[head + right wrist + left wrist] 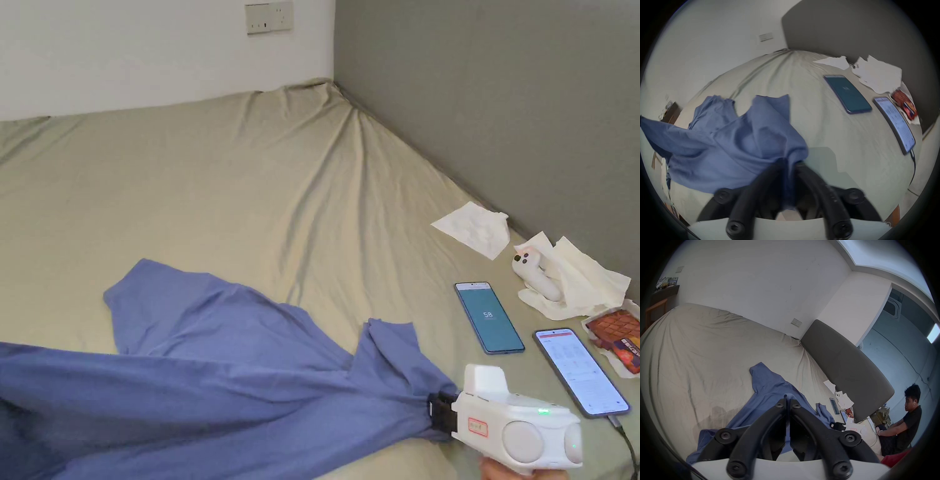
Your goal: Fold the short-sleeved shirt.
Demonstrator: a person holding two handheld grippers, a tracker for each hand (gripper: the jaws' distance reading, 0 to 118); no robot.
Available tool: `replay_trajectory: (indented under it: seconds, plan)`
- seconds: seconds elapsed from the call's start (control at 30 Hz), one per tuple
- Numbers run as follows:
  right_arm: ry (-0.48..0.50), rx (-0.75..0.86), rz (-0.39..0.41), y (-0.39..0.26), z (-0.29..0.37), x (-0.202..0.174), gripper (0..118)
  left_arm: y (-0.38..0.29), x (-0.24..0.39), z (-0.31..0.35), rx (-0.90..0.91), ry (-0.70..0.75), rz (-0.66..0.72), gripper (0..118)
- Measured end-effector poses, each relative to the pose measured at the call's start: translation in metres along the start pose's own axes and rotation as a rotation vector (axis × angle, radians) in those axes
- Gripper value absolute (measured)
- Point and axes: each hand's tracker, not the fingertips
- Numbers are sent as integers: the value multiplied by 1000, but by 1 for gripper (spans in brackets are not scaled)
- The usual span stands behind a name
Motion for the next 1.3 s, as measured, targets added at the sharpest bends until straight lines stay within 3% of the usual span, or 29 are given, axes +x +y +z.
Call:
replay_trajectory:
  seconds: [0.07,0.17,0.27,0.37,0.47,0.67,1.0,1.3]
  plan:
    - [11,1,-13,3,1,-7,6,0,-2,7,13,15,-11,3]
    - [-7,47,87,13,16,-22,5,0,-4,18,41,31,-42,3]
    - [88,130,134,39,53,-35,4,2,10,33,79,37,-74,3]
    - [105,269,270,76,102,-53,4,15,20,54,155,68,-147,3]
    - [184,376,305,114,155,-69,4,30,31,85,231,96,-202,3]
    - [183,607,474,166,249,-106,4,58,52,164,409,153,-254,3]
    - [132,833,567,222,361,-139,4,95,80,269,610,233,-298,3]
    - [102,848,641,264,368,-164,4,133,76,261,607,269,-294,3]
